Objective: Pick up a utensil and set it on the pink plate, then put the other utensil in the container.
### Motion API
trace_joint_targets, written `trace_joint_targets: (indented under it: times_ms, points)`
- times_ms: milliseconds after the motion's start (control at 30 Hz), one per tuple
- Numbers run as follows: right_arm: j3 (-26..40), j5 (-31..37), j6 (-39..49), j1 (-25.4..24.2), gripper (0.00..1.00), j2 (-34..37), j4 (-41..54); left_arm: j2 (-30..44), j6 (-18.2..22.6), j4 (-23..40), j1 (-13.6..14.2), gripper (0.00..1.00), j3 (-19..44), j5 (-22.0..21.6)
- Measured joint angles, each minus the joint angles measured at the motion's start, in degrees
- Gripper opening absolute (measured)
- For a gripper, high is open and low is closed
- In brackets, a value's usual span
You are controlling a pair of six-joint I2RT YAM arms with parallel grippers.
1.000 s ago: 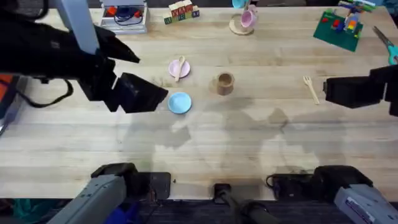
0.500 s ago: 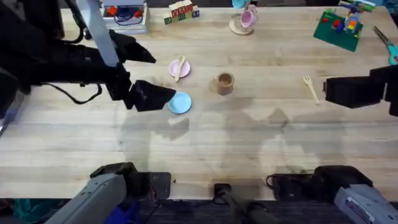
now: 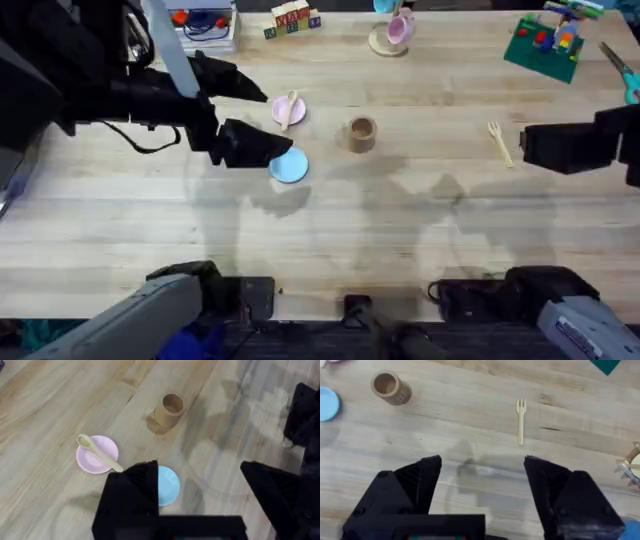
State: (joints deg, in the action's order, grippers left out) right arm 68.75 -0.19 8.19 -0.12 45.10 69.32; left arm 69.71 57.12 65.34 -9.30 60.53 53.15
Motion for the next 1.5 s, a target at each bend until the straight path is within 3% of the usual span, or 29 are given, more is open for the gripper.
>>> trace_joint_targets:
  times_ms: [333,533,800,1033,1500]
  points:
    - [0.0,0.0,0.0,0.0,0.996,0.0,0.0,0.9,1.2,0.4,0.0,0.993,-0.1,-0.4]
    - [0.0,0.0,0.0,0.0,0.996,0.0,0.0,0.9,10.8,2.8,0.0,0.993,-0.1,-0.4]
    - [0.0,1.7,0.0,0.0,0.995,0.1,0.2,0.9,16.3,2.7,0.0,0.993,-0.1,1.8]
    - [0.1,5.8,0.2,-0.1,0.995,4.0,0.4,0.9,17.6,2.1,0.0,0.993,-0.1,3.6]
    - [0.1,6.8,0.9,-5.5,0.996,21.2,-0.8,0.9,17.7,2.1,0.0,0.993,-0.1,4.1]
